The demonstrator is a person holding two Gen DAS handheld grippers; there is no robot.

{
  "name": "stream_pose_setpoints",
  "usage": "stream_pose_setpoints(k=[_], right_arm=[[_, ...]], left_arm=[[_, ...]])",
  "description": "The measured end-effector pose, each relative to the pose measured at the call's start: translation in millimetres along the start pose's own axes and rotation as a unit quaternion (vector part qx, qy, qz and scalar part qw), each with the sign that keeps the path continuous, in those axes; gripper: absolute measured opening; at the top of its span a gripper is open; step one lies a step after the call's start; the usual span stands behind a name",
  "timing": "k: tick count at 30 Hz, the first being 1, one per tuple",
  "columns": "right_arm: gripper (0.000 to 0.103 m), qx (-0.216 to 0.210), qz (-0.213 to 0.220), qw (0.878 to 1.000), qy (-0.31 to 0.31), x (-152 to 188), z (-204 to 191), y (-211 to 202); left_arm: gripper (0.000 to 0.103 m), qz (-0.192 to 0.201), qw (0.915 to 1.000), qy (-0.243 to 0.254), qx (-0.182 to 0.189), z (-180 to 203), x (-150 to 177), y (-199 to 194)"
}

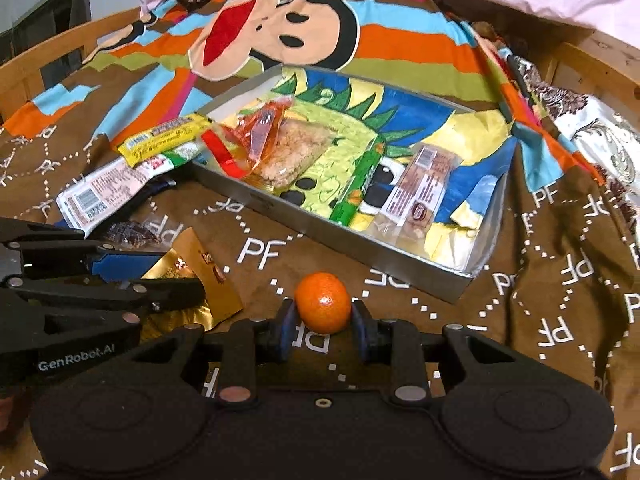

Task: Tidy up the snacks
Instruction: 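Grasp and lift the gold foil packet with the left tool while the right tool holds the mandarin, then carry the packet and mandarin over the tray and open both tools inside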

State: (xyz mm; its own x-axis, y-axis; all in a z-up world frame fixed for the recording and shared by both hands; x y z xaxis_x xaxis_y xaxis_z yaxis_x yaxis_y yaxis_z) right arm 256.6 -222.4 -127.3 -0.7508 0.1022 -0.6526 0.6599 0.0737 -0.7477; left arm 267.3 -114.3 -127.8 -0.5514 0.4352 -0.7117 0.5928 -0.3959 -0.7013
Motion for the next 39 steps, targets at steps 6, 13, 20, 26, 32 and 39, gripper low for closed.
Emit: stream_pose_setpoints(k=[6, 13, 20, 26, 32, 39], right_arm=[[0.031, -0.001, 0.003, 1.000, 0.000, -1, 1, -3], [0.031, 0.005, 0.006, 1.000, 0.019, -7, 11, -1], [0.031, 0.008, -0.003, 0.999, 0.037, -6, 18, 0], [0.031, 0.002, -0.006, 1.000, 0.027, -6, 12, 4], [0.031, 0.004, -0.007, 1.000, 0.025, -5, 12, 7], [0.031, 0.001, 0.013, 1.000, 0.019, -8, 9, 0]], left_arm=[[0.021, 0.005, 0.9998, 0.019, -0.003, 5, -3, -5], [0.016, 0.022, 0.9992, 0.015, 0.030, 11, -5, -8], [0.020, 0.017, 0.9984, 0.029, 0.044, 23, -3, -3], [0.021, -0.039, 0.9981, 0.029, 0.039, 20, 17, 20], [0.015, -0.009, 0.9996, 0.001, 0.027, 9, 5, 12], [0.015, 0.005, 0.9999, -0.013, 0.009, 1, -1, 5]])
Point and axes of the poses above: each gripper's, at about its wrist camera, not at the fingertips, and y roughly the way its jaws point, z to its right, x to its underside, the point moved 10 cm from there along y, roughly the way its jaws point, and after that the axes turned 13 degrees about y, right-handed, at the moved point
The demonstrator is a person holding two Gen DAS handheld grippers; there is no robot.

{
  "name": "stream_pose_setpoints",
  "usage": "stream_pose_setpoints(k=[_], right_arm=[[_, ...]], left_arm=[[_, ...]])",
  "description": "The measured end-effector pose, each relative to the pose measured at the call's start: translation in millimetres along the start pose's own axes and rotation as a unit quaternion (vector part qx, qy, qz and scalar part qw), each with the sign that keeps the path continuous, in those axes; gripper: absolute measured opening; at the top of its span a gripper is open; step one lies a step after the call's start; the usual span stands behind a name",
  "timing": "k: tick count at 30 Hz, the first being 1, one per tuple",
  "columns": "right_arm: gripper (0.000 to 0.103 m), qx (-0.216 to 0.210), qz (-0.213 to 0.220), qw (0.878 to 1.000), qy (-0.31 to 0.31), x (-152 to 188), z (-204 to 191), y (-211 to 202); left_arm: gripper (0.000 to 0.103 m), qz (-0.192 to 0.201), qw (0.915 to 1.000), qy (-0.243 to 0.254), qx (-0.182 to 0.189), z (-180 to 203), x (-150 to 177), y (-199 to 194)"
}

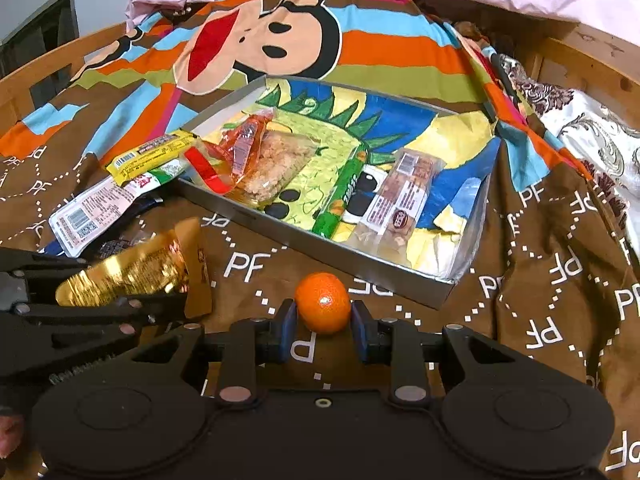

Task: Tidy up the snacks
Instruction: 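Carry the packet and mandarin over the tray and open both tools inside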

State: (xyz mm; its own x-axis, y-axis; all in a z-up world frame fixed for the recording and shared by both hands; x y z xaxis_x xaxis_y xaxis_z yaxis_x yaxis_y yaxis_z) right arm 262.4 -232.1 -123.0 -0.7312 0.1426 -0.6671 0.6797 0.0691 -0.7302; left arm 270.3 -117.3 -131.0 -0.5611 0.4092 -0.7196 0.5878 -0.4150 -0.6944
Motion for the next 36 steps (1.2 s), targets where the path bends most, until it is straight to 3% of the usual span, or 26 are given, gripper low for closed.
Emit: stream_pose_setpoints(k=[7, 14, 19, 24, 28, 32, 36], right_arm=[[0.031, -0.016, 0.066, 0.998, 0.006, -20, -5, -13], [0.032, -0.009, 0.120, 0.993, 0.004, -44, -4, -4], [0.032, 0.012, 0.128, 0.992, -0.018, -54, -3, 16], [0.032, 0.028, 0.119, 0.992, -0.030, -53, -1, 36], [0.032, 0.039, 0.115, 0.992, -0.034, -51, 1, 44], [0.033, 0.045, 0.112, 0.992, -0.038, -48, 0, 49], [0.043, 0.052, 0.113, 0.991, -0.046, -46, -1, 49]], left_arm=[[0.015, 0.094, 0.9951, -0.019, -0.026, -13, -38, -30], [0.015, 0.138, 0.9899, -0.017, -0.028, -26, -84, -5], [0.015, 0.145, 0.9887, -0.038, -0.006, -35, -100, 31], [0.015, 0.144, 0.9895, -0.015, -0.004, -35, -104, 61], [0.015, 0.141, 0.9900, -0.006, -0.002, -35, -98, 79], [0.015, 0.125, 0.9917, -0.029, 0.009, -42, -91, 92], [0.016, 0.124, 0.9912, -0.041, 0.023, -45, -91, 93]])
Point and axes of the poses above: each gripper's, at about its wrist camera, not at the fingertips, and y roughly the way its jaws point, z to its right, x to its underside, the point moved 10 cm from there along y, roughly the way its jaws point, and after that the axes turned 13 degrees about y, right-handed, at the moved point
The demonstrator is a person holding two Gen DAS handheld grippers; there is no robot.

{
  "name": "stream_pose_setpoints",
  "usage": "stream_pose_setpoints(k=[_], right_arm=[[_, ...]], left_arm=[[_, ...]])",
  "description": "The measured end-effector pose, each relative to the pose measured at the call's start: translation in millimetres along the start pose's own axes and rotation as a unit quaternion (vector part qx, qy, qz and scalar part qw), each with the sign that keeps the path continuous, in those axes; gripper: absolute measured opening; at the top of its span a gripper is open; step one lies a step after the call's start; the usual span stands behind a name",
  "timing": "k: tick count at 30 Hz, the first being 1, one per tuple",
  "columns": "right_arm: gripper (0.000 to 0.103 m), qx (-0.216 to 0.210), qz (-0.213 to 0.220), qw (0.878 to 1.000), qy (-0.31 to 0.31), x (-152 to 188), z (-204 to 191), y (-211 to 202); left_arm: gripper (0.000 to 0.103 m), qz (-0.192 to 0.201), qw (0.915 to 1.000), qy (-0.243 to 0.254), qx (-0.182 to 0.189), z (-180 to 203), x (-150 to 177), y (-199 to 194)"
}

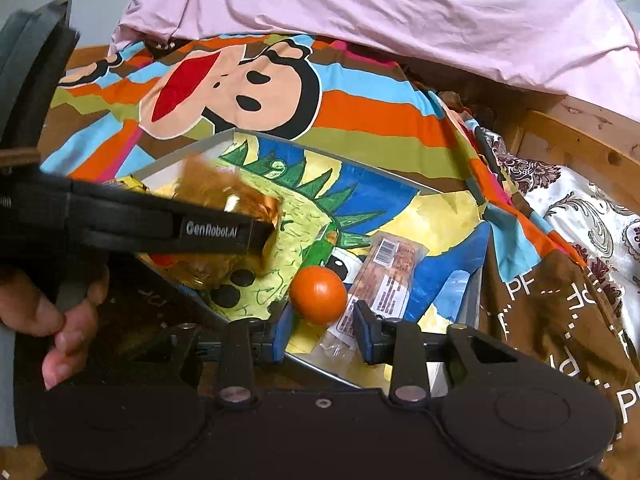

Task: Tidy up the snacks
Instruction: 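Carry the packet and mandarin over the tray and open both tools inside, then lift both tools from the tray and move them toward the remaining snacks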

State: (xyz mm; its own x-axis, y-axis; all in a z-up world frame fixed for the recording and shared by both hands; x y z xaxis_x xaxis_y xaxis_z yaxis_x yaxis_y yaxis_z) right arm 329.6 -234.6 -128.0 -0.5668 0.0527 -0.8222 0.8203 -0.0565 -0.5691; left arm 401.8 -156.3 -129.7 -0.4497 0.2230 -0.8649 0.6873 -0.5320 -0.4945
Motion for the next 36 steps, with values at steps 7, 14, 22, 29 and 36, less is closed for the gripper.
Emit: stream_pose_setpoints(k=[7, 14, 22, 29, 36], right_arm=[[0.068, 0.010, 0.018, 0.999, 0.029, -11, 10, -13], [0.094, 0.024, 0.054, 0.994, 0.094, -28, 32, -47], [0.102, 0.026, 0.073, 0.980, 0.184, -33, 68, -86], [0.102, 0.020, 0.136, 0.973, 0.187, -38, 69, -140], [0.102, 0.013, 0.167, 0.971, 0.173, -25, 58, -189]], left_arm=[[0.047, 0.006, 0.9997, -0.025, 0.004, -4, -7, -12], [0.074, 0.020, 0.9994, -0.026, -0.008, 1, -22, -44], [0.092, 0.045, 0.9976, -0.024, -0.048, 11, -33, -94], [0.102, 0.082, 0.9925, -0.002, -0.090, 25, -34, -147], [0.102, 0.104, 0.9857, 0.011, -0.133, 32, -23, -202]])
Point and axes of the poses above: each gripper's, at about its wrist camera, not at the fingertips, and y roughly the way its jaws point, z to its right, x to its underside, the point moved 10 cm from there along y, roughly the way its jaws point, and after that the axes turned 13 degrees about y, right-handed, at the moved point
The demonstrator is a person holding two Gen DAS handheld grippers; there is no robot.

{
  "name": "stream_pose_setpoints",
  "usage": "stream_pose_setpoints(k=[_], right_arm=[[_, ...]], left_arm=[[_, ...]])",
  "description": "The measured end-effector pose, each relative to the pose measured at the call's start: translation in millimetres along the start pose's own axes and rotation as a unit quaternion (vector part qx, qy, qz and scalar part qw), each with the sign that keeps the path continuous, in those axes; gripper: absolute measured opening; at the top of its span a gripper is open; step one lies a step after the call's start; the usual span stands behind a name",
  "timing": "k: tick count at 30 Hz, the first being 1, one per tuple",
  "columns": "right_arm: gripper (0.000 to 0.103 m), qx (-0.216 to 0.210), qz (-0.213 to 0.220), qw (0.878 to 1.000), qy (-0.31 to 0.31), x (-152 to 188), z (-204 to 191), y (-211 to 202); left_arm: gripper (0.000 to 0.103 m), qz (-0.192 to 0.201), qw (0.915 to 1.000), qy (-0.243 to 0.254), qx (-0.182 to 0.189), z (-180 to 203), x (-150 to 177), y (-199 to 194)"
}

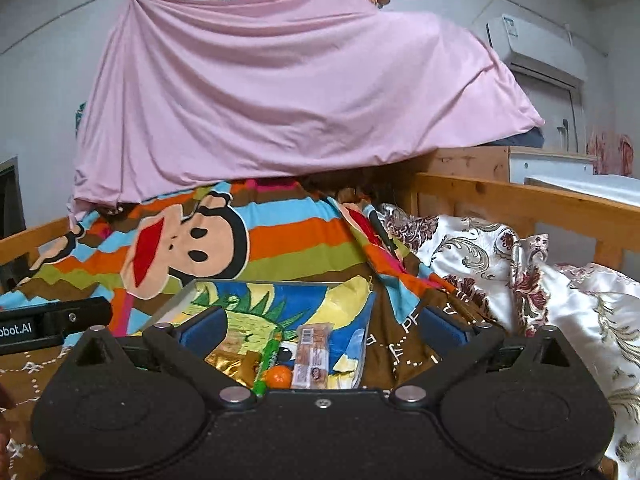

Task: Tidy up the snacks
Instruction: 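Lift both tools from the tray and move them toward the remaining snacks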

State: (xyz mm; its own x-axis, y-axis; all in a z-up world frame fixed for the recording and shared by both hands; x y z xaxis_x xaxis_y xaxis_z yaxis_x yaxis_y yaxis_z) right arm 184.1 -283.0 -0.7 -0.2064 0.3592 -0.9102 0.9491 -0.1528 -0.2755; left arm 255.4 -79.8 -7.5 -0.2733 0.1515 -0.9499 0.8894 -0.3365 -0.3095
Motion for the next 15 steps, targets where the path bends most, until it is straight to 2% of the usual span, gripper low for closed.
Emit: stream_pose_setpoints(k=[15], right_arm=[[0.102, -0.028, -0.028, 0.999, -0.009, 42, -26, -77]], left_arm=[[0.102, -0.045, 0.9959, -0.011, -0.078, -46, 54, -107]])
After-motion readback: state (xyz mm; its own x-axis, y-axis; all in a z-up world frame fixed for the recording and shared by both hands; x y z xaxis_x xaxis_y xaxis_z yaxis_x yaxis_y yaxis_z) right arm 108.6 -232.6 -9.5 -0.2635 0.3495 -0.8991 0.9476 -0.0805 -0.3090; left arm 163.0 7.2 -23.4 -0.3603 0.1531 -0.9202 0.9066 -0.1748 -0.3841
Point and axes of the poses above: each gripper's, at about its wrist camera, not at the fingertips, and y roughly the way its jaws point, z to its right, x to its underside, the point moved 10 cm from there along y, roughly the way its jaws point, and after that the axes turned 13 degrees about y, right-handed, at the moved point
